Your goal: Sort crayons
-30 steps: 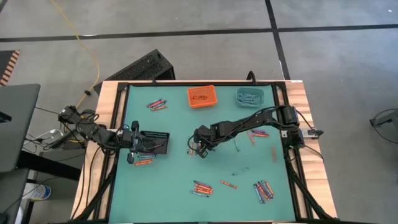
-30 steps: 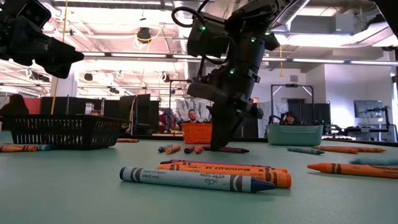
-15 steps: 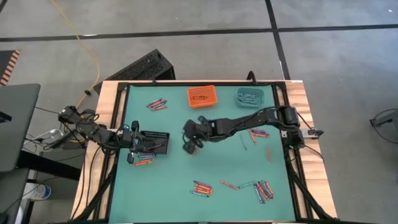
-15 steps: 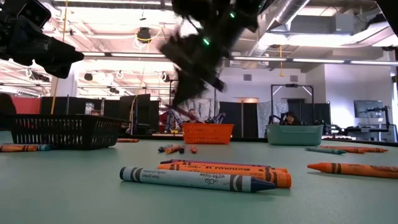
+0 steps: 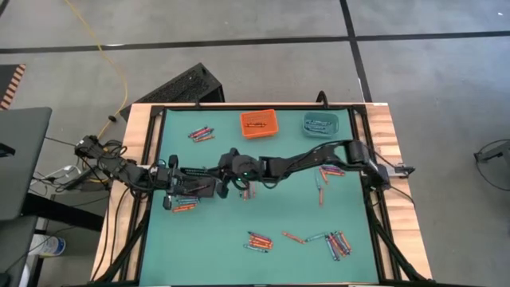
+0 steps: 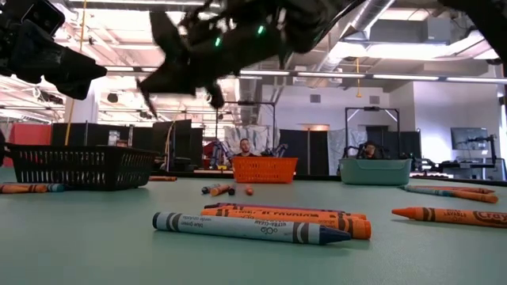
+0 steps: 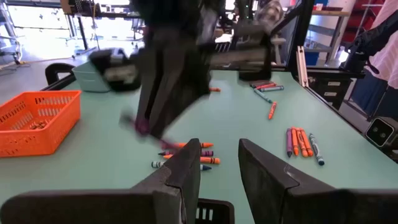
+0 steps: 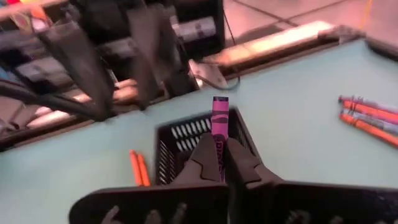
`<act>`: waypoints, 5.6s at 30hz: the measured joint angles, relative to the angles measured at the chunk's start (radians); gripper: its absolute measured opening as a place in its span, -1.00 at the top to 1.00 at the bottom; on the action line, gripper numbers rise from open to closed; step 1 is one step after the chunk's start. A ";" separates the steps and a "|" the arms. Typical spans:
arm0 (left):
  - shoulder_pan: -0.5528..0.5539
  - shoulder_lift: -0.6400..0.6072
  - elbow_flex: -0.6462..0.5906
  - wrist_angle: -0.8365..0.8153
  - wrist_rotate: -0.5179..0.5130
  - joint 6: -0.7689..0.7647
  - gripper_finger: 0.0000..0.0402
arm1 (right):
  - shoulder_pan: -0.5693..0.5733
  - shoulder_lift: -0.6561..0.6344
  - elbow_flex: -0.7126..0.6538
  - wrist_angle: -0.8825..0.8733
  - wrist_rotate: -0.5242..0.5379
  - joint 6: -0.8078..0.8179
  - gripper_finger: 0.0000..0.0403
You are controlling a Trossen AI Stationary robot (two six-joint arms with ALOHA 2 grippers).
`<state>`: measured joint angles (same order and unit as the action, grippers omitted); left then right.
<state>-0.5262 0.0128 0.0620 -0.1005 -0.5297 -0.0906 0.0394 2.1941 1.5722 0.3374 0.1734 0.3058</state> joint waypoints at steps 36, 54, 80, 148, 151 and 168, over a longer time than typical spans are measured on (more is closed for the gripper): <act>0.000 0.000 0.000 0.001 -0.001 0.000 0.51 | -0.065 -0.057 0.307 -0.851 -0.307 -0.051 0.62; 0.000 0.000 0.000 0.001 -0.001 0.000 0.51 | 0.053 -0.526 -0.037 -1.607 -0.100 -0.057 0.62; 0.000 0.000 0.000 0.001 -0.001 0.000 0.51 | 0.206 -0.890 -0.885 -1.076 -0.116 1.048 0.62; 0.000 0.000 0.000 0.001 -0.001 0.000 0.51 | -0.455 -0.195 -0.025 -0.788 -0.067 -0.097 0.94; 0.000 0.000 0.000 0.001 0.000 0.000 0.51 | -0.454 -0.165 0.004 -0.810 -0.066 -0.098 0.90; 0.000 0.000 0.000 0.001 0.000 0.000 0.51 | -0.461 -0.167 0.018 -0.887 0.010 -0.087 0.62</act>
<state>-0.5260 0.0132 0.0620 -0.0998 -0.5301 -0.0906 -0.4217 2.0267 1.5907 -0.5492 0.1834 0.2192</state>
